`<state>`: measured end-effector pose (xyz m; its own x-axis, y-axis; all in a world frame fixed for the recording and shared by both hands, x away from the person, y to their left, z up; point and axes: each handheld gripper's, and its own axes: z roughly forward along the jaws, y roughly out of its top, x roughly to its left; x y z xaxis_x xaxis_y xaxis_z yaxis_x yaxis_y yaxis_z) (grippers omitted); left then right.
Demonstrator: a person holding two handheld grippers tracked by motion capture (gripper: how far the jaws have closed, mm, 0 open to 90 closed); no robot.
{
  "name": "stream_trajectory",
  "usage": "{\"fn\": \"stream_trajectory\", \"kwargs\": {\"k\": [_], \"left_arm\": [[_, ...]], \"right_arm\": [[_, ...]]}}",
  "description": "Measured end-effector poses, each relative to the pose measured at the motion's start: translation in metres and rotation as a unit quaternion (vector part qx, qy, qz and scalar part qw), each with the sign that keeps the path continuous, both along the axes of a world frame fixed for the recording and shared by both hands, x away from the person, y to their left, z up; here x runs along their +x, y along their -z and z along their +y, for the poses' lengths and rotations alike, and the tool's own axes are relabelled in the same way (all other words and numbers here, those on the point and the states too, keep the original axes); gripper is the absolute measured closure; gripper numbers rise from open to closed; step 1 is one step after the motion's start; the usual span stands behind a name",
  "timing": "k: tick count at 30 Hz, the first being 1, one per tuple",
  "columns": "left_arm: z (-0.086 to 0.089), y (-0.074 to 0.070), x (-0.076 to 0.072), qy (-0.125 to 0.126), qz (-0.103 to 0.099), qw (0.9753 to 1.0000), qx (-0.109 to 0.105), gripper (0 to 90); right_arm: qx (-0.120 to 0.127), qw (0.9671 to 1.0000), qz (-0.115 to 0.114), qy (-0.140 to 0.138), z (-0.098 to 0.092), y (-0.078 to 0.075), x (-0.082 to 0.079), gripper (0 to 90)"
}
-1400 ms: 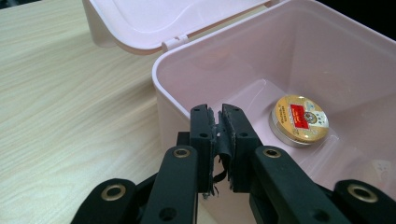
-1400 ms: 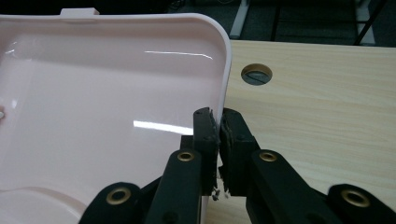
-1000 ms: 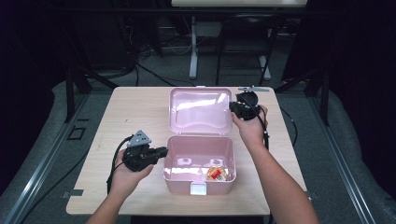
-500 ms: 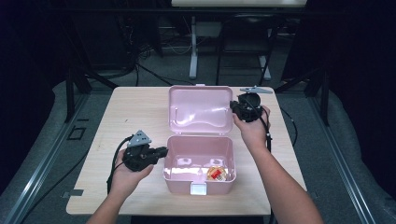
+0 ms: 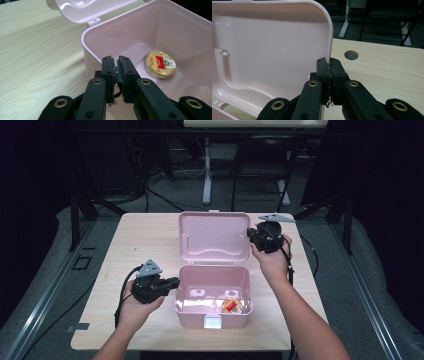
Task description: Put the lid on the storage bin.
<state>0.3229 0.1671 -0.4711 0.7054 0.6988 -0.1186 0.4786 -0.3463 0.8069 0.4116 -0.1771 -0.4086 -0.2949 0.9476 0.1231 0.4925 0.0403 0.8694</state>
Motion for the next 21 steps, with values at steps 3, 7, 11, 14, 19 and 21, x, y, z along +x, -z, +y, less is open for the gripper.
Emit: {"fn": "stream_trajectory", "kwargs": {"k": [3, 7, 11, 14, 19, 21], "left_arm": [[0.000, 0.000, 0.000, 0.000, 0.000, 1.0000, 0.000, 83.5], [0.000, 0.000, 0.000, 0.000, 0.000, 1.0000, 0.000, 83.5], [0.000, 0.000, 0.000, -0.001, 0.000, 1.0000, 0.000, 83.5], [0.000, 0.000, 0.000, -0.001, -0.001, 1.0000, 0.000, 83.5], [0.000, 0.000, 0.000, -0.002, 0.000, 1.0000, -0.001, 83.5], [0.000, 0.000, 0.000, -0.002, 0.000, 1.0000, -0.001, 83.6]], "right_arm": [[-0.002, 1.0000, -0.006, -0.003, 0.000, -0.001, -0.003, 87.6], [-0.006, 0.9999, -0.015, -0.005, 0.000, -0.002, -0.008, 87.6], [-0.011, 0.9996, -0.026, -0.009, 0.000, -0.003, -0.014, 87.6], [-0.009, 0.9995, -0.029, -0.013, -0.001, -0.004, -0.018, 87.6], [-0.008, 0.9990, -0.039, -0.021, -0.003, -0.005, -0.027, 87.5], [-0.009, 0.9987, -0.045, -0.023, -0.003, -0.005, -0.031, 87.5]]}}
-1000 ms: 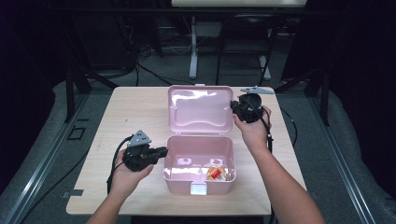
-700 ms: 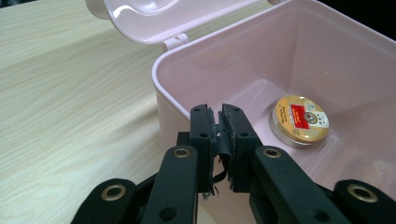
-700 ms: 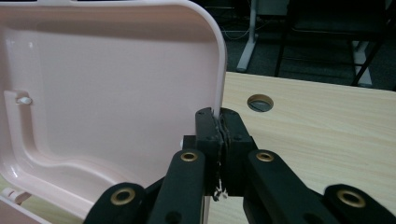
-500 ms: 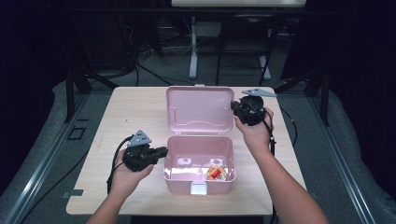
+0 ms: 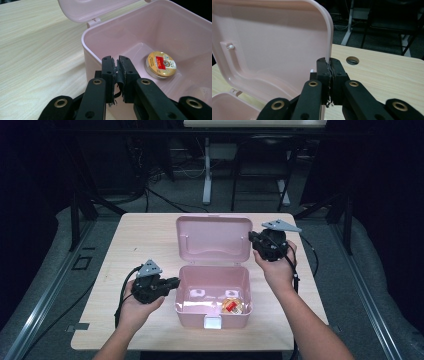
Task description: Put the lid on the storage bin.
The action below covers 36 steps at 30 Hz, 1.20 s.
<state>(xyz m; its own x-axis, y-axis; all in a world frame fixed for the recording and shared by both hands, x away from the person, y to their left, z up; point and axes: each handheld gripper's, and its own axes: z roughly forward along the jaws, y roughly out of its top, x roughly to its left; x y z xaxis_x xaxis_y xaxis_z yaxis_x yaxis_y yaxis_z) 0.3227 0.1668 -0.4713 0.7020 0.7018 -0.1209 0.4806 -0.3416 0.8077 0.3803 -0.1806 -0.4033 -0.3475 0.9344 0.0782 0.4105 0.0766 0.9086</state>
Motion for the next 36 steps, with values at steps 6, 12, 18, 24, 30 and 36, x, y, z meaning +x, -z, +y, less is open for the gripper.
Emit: {"fn": "stream_trajectory", "kwargs": {"k": [6, 12, 18, 24, 30, 36], "left_arm": [[0.000, 0.000, 0.000, -0.002, 0.003, 1.0000, 0.000, 83.6], [0.001, 0.000, 0.001, -0.001, 0.007, 1.0000, -0.004, 83.6], [-0.001, -0.001, 0.003, -0.014, -0.003, 0.9998, -0.010, 78.5], [0.009, -0.013, 0.011, -0.044, -0.029, 0.9976, -0.043, 69.1], [0.014, -0.021, 0.024, -0.058, -0.036, 0.9957, -0.062, 65.9], [0.011, -0.037, 0.035, -0.064, -0.050, 0.9956, -0.046, 66.6]], "right_arm": [[-0.005, 0.9998, -0.018, -0.004, -0.001, 0.001, -0.011, 87.5], [-0.004, 0.9996, -0.027, -0.003, -0.002, 0.003, -0.018, 87.4], [0.003, 0.9996, -0.030, -0.002, -0.003, 0.004, -0.017, 87.4], [0.006, 0.9995, -0.031, -0.006, -0.004, 0.005, -0.017, 87.3], [0.007, 0.9994, -0.033, -0.006, -0.004, 0.006, -0.016, 87.3], [0.011, 0.9994, -0.033, -0.006, -0.005, 0.007, -0.017, 87.2]]}}
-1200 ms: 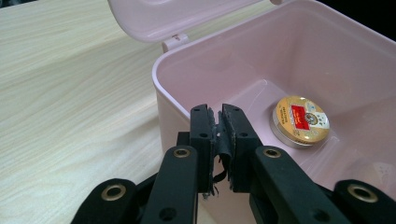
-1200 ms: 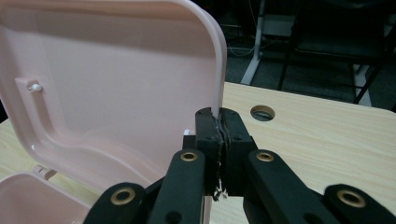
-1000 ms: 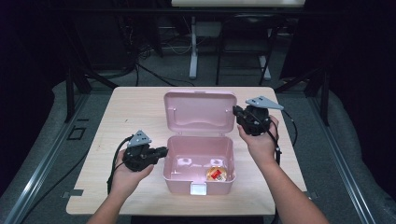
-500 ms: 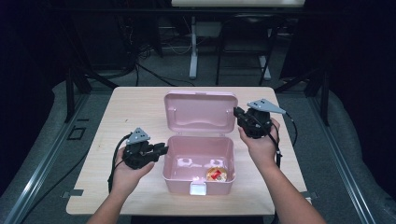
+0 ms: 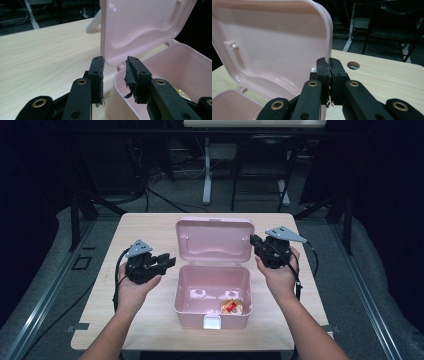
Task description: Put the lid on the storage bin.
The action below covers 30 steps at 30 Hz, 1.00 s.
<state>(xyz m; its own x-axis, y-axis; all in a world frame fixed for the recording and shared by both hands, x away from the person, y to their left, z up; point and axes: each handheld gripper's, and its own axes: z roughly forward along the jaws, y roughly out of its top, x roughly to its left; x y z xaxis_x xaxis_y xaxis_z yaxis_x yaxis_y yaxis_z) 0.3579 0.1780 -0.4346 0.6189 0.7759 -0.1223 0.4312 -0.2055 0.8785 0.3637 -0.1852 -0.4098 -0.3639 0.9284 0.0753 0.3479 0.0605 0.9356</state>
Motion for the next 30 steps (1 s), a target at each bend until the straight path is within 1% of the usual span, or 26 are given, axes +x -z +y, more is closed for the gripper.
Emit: {"fn": "stream_trajectory", "kwargs": {"k": [3, 4, 6, 8, 9, 11, 14, 15, 16, 17, 18, 19, 20, 23, 26, 29, 30], "left_arm": [[-0.001, -0.008, 0.007, -0.003, -0.005, 1.0000, 0.003, 66.6], [-0.002, -0.011, 0.009, -0.005, -0.005, 1.0000, -0.001, 66.5], [-0.004, -0.016, 0.012, -0.004, -0.009, 1.0000, -0.001, 66.4], [-0.007, -0.021, 0.015, -0.006, -0.023, 0.9997, 0.006, 65.4], [-0.008, -0.022, 0.016, -0.009, -0.028, 0.9996, 0.003, 64.2], [-0.010, -0.025, 0.019, -0.011, -0.037, 0.9992, 0.005, 63.5], [-0.014, -0.029, 0.024, -0.010, -0.042, 0.9990, 0.005, 63.7], [-0.016, -0.030, 0.025, -0.011, -0.043, 0.9990, -0.001, 63.7], [-0.016, -0.031, 0.027, -0.013, -0.041, 0.9991, -0.003, 64.0], [-0.017, -0.031, 0.028, -0.013, -0.044, 0.9989, -0.004, 64.4], [-0.019, -0.032, 0.030, -0.017, -0.050, 0.9986, -0.001, 64.9], [-0.019, -0.032, 0.030, -0.018, -0.052, 0.9985, 0.003, 66.0], [-0.020, -0.032, 0.031, -0.020, -0.056, 0.9982, 0.002, 66.7], [-0.023, -0.033, 0.032, -0.020, -0.062, 0.9979, 0.001, 69.6], [-0.024, -0.033, 0.034, -0.022, -0.059, 0.9980, 0.002, 72.5], [-0.026, -0.032, 0.036, -0.026, -0.063, 0.9977, -0.005, 77.1], [-0.027, -0.033, 0.036, -0.028, -0.064, 0.9976, 0.002, 78.6]], "right_arm": [[-0.002, 1.0000, -0.001, -0.001, 0.000, 0.000, 0.000, 87.2], [-0.001, 1.0000, -0.001, -0.001, 0.000, 0.000, 0.000, 87.2], [-0.002, 1.0000, -0.003, -0.002, 0.000, 0.000, -0.001, 87.2], [-0.002, 1.0000, -0.003, -0.003, 0.000, 0.000, -0.001, 87.1], [-0.002, 1.0000, -0.003, -0.002, 0.000, 0.000, -0.001, 87.2], [-0.001, 1.0000, -0.002, -0.003, 0.000, 0.000, -0.001, 87.2], [-0.002, 1.0000, -0.002, -0.002, 0.000, 0.000, -0.001, 87.2], [-0.001, 1.0000, -0.002, -0.002, 0.000, 0.000, -0.001, 87.2], [-0.001, 1.0000, -0.002, -0.003, 0.000, 0.000, -0.001, 87.2], [-0.001, 1.0000, -0.002, -0.003, 0.000, 0.000, -0.001, 87.2], [-0.002, 1.0000, -0.003, -0.003, 0.000, 0.000, -0.001, 87.2], [-0.001, 1.0000, -0.002, -0.004, 0.000, 0.000, -0.002, 87.2], [-0.001, 1.0000, -0.001, -0.003, 0.000, 0.000, -0.002, 87.2], [-0.001, 1.0000, -0.002, -0.004, -0.001, 0.000, -0.002, 87.1], [-0.001, 1.0000, -0.004, -0.004, 0.000, 0.000, -0.002, 87.1], [0.001, 1.0000, -0.005, -0.004, -0.001, 0.000, -0.003, 87.1], [0.002, 1.0000, -0.005, -0.004, -0.001, 0.001, -0.003, 87.1]]}}
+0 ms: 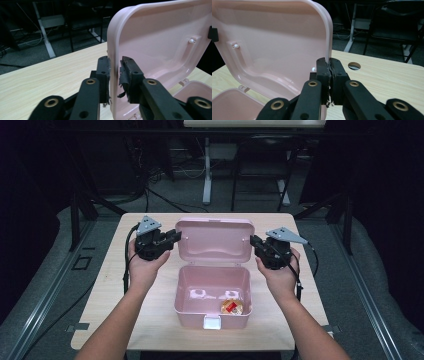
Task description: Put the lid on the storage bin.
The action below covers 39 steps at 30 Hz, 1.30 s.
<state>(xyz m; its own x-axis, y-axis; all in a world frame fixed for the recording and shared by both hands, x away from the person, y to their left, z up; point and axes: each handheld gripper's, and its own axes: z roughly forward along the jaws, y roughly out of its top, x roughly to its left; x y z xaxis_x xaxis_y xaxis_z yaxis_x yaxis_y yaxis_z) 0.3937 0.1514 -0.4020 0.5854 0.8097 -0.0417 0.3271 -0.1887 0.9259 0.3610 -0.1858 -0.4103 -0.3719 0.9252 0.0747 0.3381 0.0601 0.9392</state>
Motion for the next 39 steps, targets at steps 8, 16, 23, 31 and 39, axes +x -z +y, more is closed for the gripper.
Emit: {"fn": "stream_trajectory", "kwargs": {"k": [8, 16, 23, 31, 39], "left_arm": [[0.002, -0.001, 0.000, -0.002, 0.004, 1.0000, -0.002, 83.3], [0.006, -0.002, 0.000, -0.005, 0.004, 1.0000, 0.002, 83.6], [0.010, -0.004, -0.001, -0.010, 0.002, 0.9999, 0.003, 83.8], [0.014, -0.001, -0.003, -0.008, 0.001, 0.9998, -0.016, 83.6], [0.014, -0.002, -0.005, -0.007, 0.000, 0.9999, -0.011, 83.5]], "right_arm": [[0.007, 1.0000, 0.002, 0.001, 0.001, 0.000, 0.002, 87.2], [0.007, 0.9999, 0.007, -0.001, 0.004, -0.001, 0.005, 87.4], [0.011, 0.9999, 0.006, -0.004, 0.008, 0.000, 0.009, 87.5], [0.013, 0.9999, 0.006, -0.006, 0.011, 0.000, 0.009, 87.1], [0.011, 0.9999, 0.004, -0.006, 0.011, 0.000, 0.008, 86.9]]}}
